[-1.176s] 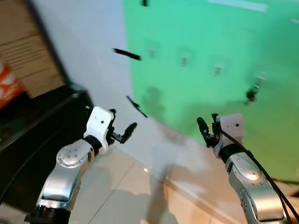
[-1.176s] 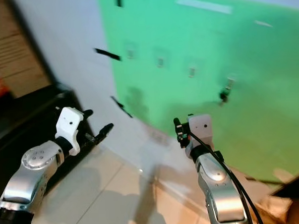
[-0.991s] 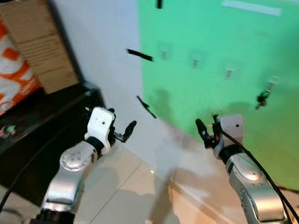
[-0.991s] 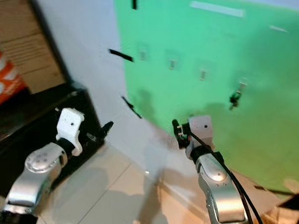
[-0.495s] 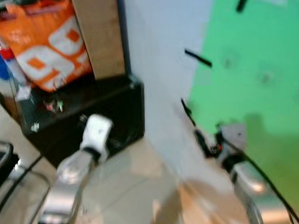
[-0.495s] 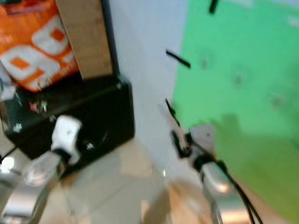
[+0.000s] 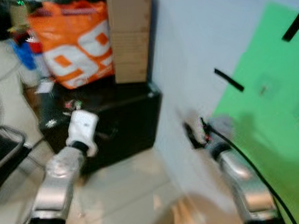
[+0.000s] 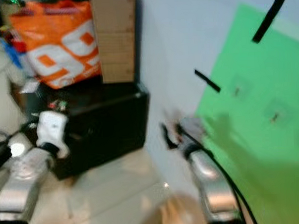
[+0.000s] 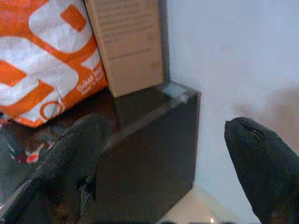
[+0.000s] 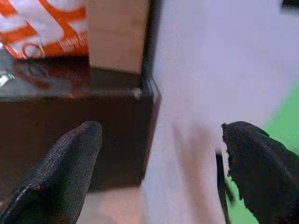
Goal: Hang keys on a hook
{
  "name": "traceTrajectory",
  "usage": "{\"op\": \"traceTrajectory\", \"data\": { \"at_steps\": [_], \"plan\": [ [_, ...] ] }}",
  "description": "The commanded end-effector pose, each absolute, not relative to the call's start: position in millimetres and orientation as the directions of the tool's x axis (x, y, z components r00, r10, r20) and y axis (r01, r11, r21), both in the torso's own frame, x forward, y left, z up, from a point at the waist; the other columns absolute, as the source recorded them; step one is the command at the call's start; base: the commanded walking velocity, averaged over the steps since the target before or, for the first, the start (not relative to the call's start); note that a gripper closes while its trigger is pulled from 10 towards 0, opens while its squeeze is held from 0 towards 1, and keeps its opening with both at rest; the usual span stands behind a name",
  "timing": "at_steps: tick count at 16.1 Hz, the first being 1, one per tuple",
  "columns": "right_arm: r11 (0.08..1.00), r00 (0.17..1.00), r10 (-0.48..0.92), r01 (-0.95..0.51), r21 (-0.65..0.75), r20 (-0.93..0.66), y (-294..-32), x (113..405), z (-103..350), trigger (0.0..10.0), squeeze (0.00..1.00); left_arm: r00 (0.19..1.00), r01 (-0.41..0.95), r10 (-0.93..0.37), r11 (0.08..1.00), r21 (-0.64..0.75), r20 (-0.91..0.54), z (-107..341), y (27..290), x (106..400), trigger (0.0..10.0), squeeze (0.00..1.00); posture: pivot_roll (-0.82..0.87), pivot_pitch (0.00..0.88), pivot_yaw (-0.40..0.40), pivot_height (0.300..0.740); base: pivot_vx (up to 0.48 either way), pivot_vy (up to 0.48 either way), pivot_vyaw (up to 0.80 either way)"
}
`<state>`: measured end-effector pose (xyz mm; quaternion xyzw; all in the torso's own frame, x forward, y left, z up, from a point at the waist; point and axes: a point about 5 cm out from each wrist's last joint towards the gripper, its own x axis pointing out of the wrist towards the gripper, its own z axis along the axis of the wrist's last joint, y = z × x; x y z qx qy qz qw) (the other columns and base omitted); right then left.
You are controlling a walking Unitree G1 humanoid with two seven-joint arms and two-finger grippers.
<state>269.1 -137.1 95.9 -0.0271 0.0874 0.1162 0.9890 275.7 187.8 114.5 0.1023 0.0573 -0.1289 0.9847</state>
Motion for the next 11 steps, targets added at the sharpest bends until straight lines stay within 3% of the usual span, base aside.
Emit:
{"op": "traceTrajectory", "data": {
  "at_steps": [1, 7, 10, 11],
  "plan": [
    [0.972, 0.954, 0.220, -0.233, -0.038, -0.206, -144.6, 263.2, 86.4, 10.0, 1.00, 0.955, 0.285, -0.266, 0.946, 0.156, -0.131, 116.0, 179.9, 272.1, 10.0, 0.11, 0.07, 0.000, -0.068, 0.740, 0.292, 0.000, 0.00],
    [0.974, 0.959, 0.196, -0.215, -0.075, -0.207, -163.3, 243.5, 85.9, 10.0, 1.00, 0.951, 0.279, -0.255, 0.952, 0.128, -0.176, 96.8, 174.2, 256.5, 10.0, 0.13, 0.03, 0.000, -0.056, 0.740, 0.308, 0.000, 0.00],
    [0.974, 0.955, 0.199, -0.218, -0.062, -0.222, -165.6, 244.3, 82.1, 10.0, 1.00, 0.952, 0.276, -0.254, 0.953, 0.121, -0.169, 98.8, 168.4, 252.7, 10.0, 0.13, 0.06, 0.000, -0.066, 0.740, 0.317, 0.000, 0.72],
    [0.978, 0.957, 0.173, -0.196, -0.078, -0.231, -166.6, 246.6, 79.7, 10.0, 1.00, 0.952, 0.279, -0.256, 0.952, 0.130, -0.170, 98.4, 168.6, 253.4, 10.0, 0.13, 0.07, 0.000, -0.076, 0.740, 0.322, 0.000, 0.00]
  ]
}}
